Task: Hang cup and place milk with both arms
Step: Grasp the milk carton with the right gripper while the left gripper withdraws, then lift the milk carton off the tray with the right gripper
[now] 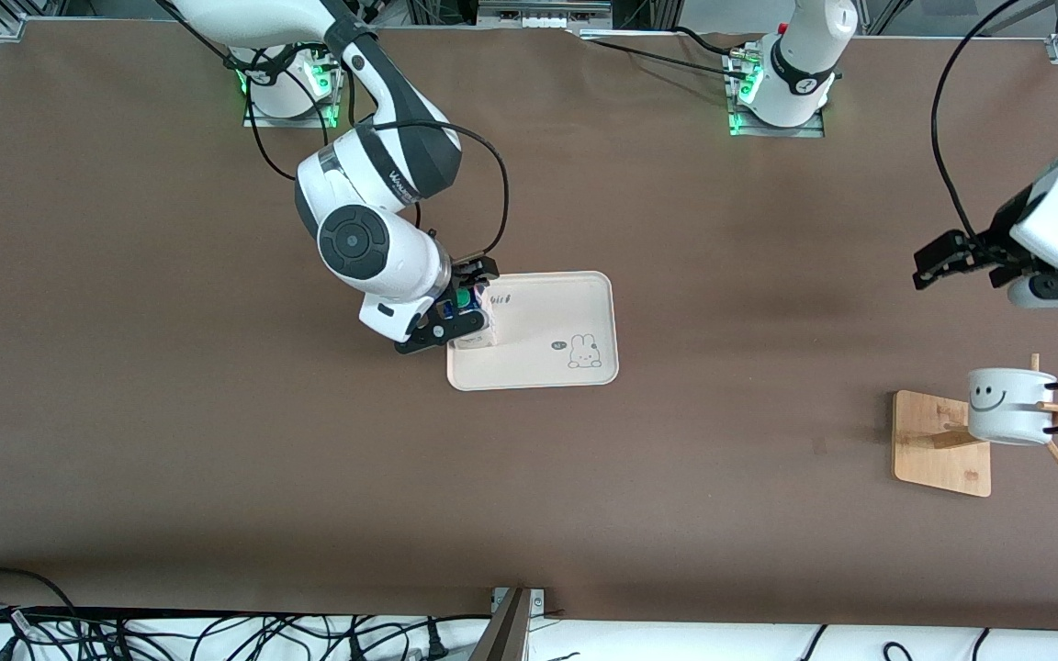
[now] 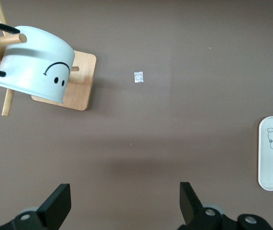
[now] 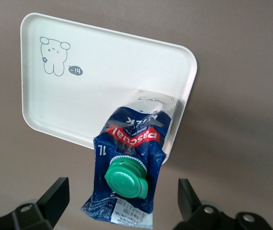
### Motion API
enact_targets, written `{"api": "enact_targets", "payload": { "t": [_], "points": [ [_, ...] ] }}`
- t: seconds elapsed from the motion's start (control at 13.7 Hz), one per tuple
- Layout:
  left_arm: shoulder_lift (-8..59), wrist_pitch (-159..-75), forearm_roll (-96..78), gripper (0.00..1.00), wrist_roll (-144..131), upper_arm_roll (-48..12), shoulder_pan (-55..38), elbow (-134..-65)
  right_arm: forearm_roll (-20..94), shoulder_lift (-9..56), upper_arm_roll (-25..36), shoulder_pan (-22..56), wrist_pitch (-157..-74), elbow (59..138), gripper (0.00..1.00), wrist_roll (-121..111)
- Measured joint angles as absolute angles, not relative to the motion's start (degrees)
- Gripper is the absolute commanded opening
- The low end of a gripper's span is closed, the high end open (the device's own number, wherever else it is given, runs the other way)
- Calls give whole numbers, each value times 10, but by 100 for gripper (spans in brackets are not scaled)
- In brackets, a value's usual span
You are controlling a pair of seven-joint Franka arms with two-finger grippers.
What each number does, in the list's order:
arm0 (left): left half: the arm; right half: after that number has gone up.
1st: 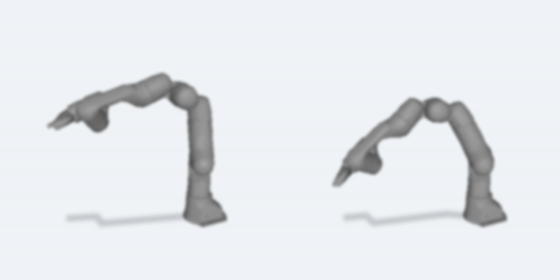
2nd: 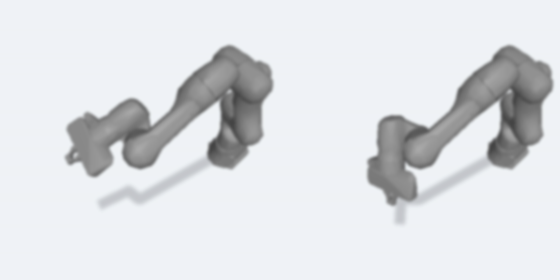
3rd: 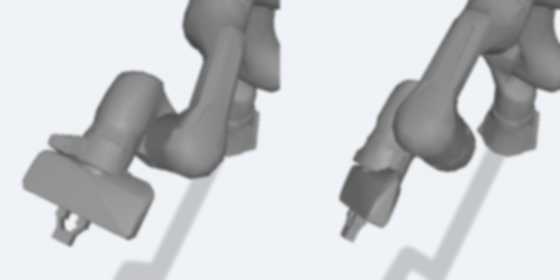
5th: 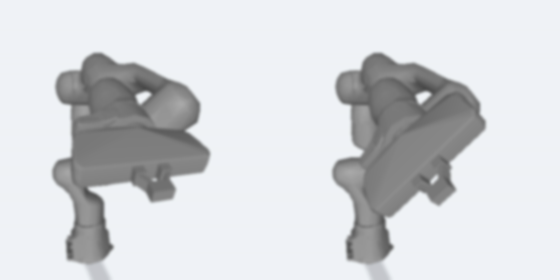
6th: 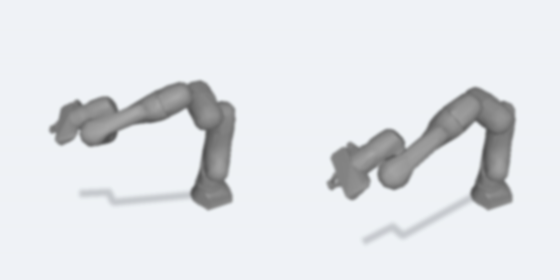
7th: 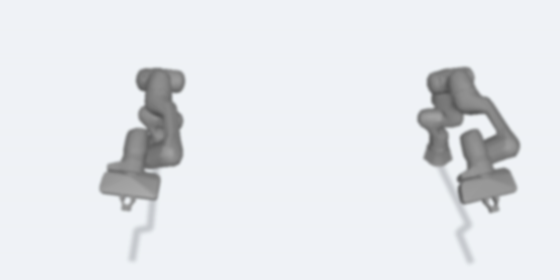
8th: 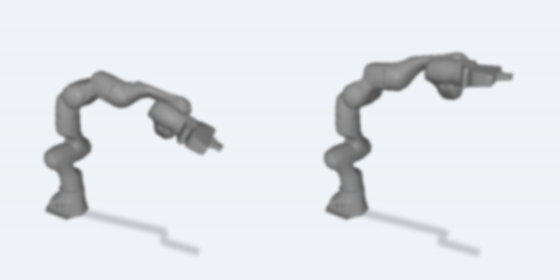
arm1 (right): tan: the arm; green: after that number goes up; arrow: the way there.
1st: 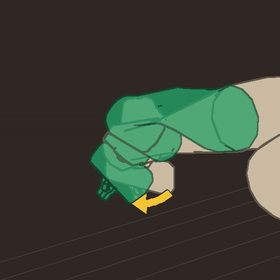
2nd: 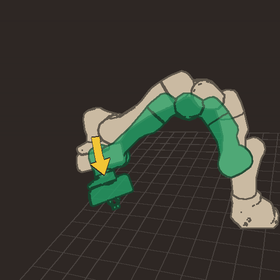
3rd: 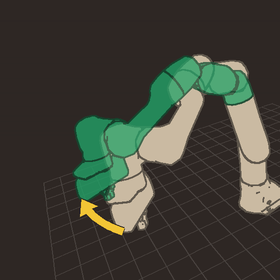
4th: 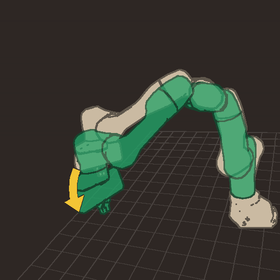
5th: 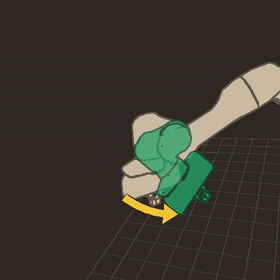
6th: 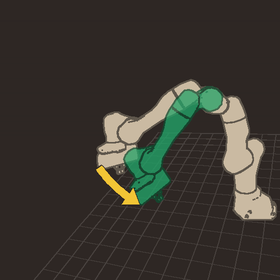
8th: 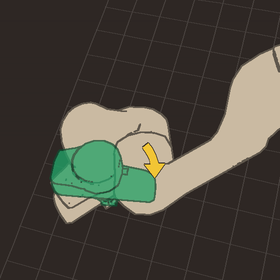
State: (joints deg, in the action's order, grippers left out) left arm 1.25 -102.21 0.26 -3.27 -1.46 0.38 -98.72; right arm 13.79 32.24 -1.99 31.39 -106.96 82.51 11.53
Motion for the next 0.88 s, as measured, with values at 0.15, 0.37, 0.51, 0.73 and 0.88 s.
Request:
{"api": "enact_targets", "payload": {
  "t": [0.15, 0.37, 0.51, 0.73, 0.88],
  "points": [
    [7, -1008, 4, 100, -33, -17, -1, -991, 138, 330, -20, 314, -1071, 825, 100, 115],
    [4, -982, 5, 100, -33, -30, -5, -987, 136, 343, -20, 315, -1076, 825, 100, 114],
    [2, -979, 5, 100, -33, -32, -6, -986, 129, 347, -20, 316, -1077, 825, 99, 114],
    [-1, -976, 5, 100, -32, -35, -6, -980, 127, 349, -20, 316, -1077, 825, 52, 114],
    [-2, -975, 5, 100, -32, -36, -6, -978, 127, 349, -19, 316, -1077, 824, 50, 114]
  ]
}}
